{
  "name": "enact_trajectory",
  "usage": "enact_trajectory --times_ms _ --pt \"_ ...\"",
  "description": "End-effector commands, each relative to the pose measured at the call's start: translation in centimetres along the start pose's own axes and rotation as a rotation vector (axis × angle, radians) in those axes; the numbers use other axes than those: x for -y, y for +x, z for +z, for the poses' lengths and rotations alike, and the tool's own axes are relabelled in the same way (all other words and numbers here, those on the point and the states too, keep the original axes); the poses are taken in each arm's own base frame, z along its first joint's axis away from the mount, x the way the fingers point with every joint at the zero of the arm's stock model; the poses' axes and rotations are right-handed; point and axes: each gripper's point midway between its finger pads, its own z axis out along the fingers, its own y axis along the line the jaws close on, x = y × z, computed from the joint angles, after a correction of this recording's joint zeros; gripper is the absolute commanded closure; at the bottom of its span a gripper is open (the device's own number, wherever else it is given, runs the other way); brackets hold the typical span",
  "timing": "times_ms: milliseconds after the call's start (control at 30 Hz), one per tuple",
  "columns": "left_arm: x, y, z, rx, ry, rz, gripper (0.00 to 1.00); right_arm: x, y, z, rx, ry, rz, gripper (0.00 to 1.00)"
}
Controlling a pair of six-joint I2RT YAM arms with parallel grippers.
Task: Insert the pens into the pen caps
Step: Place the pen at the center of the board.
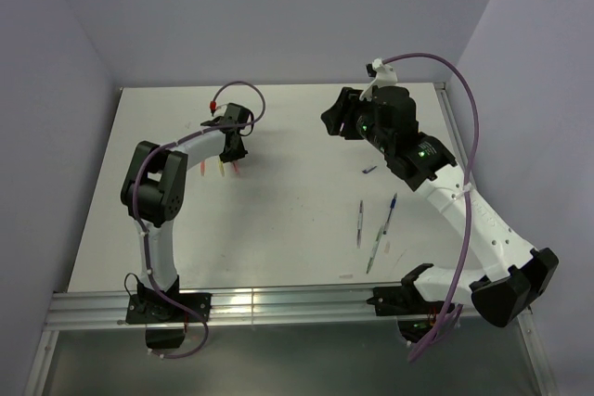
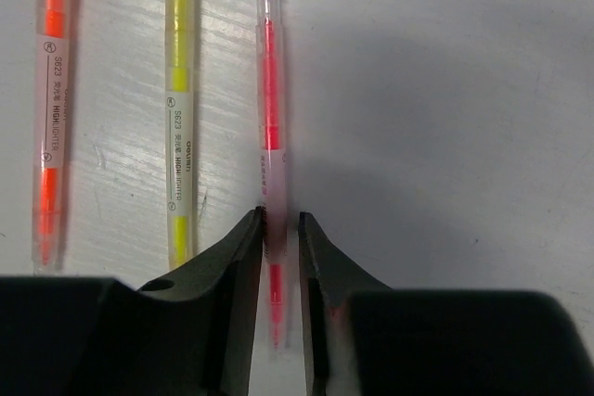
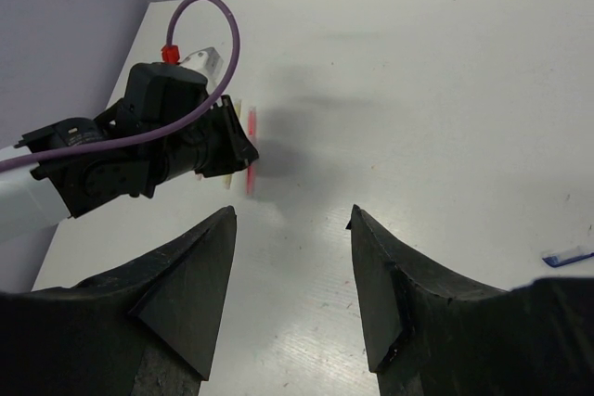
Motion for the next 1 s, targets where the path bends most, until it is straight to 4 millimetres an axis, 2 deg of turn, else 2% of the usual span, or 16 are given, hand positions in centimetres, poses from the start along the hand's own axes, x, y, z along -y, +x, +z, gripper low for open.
enact_trajectory --times_ms 0,267,500,967 --pt "-1.6 2.1 0.9 -0.073 -0.062 0.036 0.73 0.0 -0.5 0.1 0.022 -0.010 0.000 0.40" --pt "-1.5 1.9 0.7 -0.073 -0.059 0.034 0.72 0.1 -0.5 0.3 0.019 -0.009 0.000 0.40" --pt "-1.4 -0.1 -1.2 -0.031 -0.040 0.025 0.69 0.1 -0.5 0.3 0.021 -0.010 0.002 0.40" --pt "-0.7 -2.8 -4.4 0.029 0.028 0.039 0.67 0.8 -0.6 0.2 0.025 0.022 0.003 0.41"
